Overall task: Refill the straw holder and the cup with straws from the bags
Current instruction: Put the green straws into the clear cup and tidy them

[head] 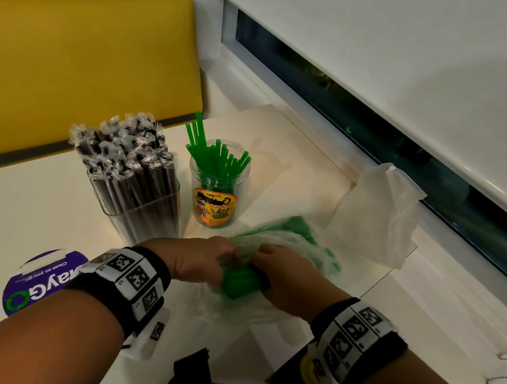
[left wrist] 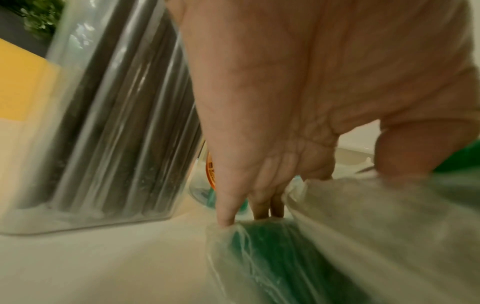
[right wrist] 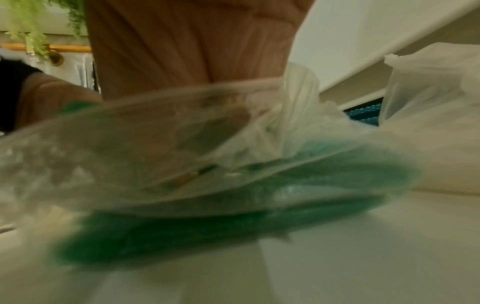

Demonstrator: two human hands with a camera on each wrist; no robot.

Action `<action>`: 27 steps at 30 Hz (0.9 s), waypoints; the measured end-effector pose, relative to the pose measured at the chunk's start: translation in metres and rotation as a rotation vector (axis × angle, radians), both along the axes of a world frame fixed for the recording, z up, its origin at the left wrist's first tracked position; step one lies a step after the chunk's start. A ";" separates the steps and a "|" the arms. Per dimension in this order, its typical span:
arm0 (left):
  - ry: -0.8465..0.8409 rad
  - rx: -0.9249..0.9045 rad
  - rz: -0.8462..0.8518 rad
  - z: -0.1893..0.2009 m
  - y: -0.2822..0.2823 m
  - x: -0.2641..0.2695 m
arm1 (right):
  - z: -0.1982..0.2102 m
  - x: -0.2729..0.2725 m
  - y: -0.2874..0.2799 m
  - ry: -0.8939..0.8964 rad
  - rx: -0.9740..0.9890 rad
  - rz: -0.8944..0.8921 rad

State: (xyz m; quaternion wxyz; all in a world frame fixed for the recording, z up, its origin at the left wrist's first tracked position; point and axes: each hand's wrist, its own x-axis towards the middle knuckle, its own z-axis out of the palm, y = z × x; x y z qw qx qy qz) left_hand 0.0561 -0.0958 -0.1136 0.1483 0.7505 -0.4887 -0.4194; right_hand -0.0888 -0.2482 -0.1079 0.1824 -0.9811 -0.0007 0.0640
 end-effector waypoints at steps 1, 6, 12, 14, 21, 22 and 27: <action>0.004 -0.005 0.011 0.001 0.000 -0.001 | 0.003 0.000 -0.002 -0.018 0.025 -0.036; 0.047 -0.301 0.258 -0.011 0.000 -0.005 | 0.034 0.005 -0.006 -0.034 0.272 -0.215; -0.284 -0.910 0.795 0.000 -0.005 -0.052 | 0.102 0.013 -0.008 -0.232 0.772 -0.439; -0.192 -0.928 0.883 0.001 -0.016 -0.053 | 0.127 0.017 -0.012 -0.381 0.961 -0.463; 0.069 -0.843 1.299 0.008 -0.059 -0.016 | 0.191 0.076 -0.027 -0.965 1.100 -0.520; 0.056 -0.827 1.325 0.010 -0.061 -0.010 | 0.190 0.088 -0.023 -0.970 1.093 -0.541; -0.021 -0.773 1.393 0.010 -0.065 0.010 | 0.163 0.133 0.012 -0.775 0.981 -0.524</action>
